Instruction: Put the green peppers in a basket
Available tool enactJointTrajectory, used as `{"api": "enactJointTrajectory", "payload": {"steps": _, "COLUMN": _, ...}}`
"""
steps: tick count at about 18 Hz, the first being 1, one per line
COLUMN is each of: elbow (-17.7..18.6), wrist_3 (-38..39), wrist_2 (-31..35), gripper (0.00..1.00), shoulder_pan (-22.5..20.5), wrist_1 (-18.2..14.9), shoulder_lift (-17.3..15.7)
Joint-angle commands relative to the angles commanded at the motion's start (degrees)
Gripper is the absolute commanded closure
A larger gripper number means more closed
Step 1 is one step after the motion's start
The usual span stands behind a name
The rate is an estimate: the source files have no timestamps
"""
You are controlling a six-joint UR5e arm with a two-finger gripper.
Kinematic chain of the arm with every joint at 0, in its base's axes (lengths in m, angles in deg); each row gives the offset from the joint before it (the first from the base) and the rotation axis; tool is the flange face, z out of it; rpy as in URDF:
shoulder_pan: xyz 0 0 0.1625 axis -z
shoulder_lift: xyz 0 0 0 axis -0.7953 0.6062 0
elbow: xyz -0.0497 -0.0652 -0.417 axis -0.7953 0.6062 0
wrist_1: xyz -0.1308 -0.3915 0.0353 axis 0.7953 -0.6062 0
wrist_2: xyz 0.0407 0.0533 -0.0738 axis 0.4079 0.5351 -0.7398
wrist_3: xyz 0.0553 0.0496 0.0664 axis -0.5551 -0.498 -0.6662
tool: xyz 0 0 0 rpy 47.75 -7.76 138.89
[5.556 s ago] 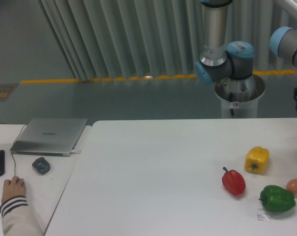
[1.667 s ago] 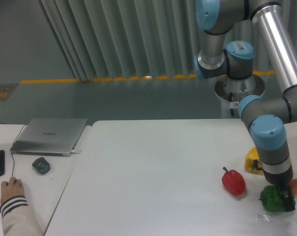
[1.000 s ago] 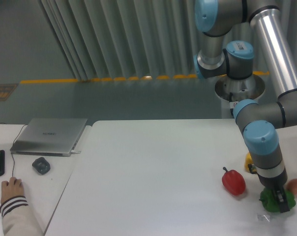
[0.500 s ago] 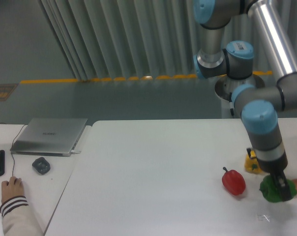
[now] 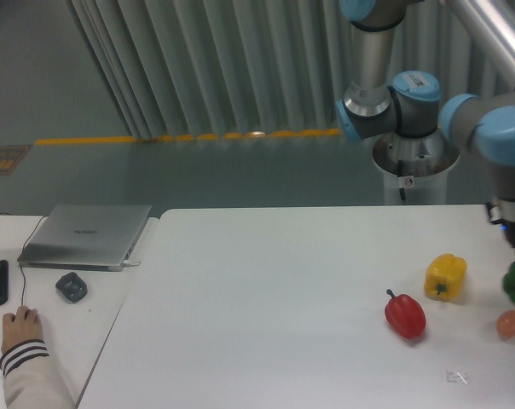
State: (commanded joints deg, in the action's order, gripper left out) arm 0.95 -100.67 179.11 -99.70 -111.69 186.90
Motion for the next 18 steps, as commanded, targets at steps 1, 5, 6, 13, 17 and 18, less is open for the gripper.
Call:
{"api": "enactJointTrajectory", "payload": {"steps": 1, "elbow": 0.0, "wrist_3": -1.8, "wrist_2": -1.1, "gripper": 0.60, "shoulder_pan": -1.7, "wrist_1": 0.1, "shoulder_lift": 0.0}}
{"api": "enactJointTrajectory", "payload": {"steps": 5, "elbow": -0.1, "wrist_3": -8.2, "wrist_2": -3.1, "gripper": 0.60, "shoulder_pan": -7.6, "wrist_1": 0.7, "shoulder_lift": 1.0}}
{"api": "enactJointTrajectory", "payload": {"steps": 6, "elbow": -0.3, "wrist_3": -9.4, "wrist_2": -3.1, "gripper": 0.59, "shoulder_pan": -8.5, "wrist_1": 1.0, "shoulder_lift": 1.9}}
{"api": "enactJointTrajectory", "payload": {"steps": 13, "elbow": 0.3, "wrist_3": -11.1, "wrist_2": -7.8, "gripper": 0.11, "shoulder_pan": -10.8, "wrist_1": 1.0, "shoulder_lift": 2.8}}
{"api": "enactJointTrajectory", "payload": {"steps": 17, "elbow": 4.3, "wrist_3": -10.6, "wrist_2": -12.4, "gripper": 0.00, "shoulder_pan": -12.4, "wrist_1": 0.9, "shoulder_lift": 0.0}}
{"api": "enactJointTrajectory", "payload": {"steps": 18, "elbow": 5.1, "wrist_3": -10.6, "wrist_2": -13.4, "gripper": 0.00, "shoulder_pan": -12.8, "wrist_1": 0.9, "shoulder_lift": -0.5}}
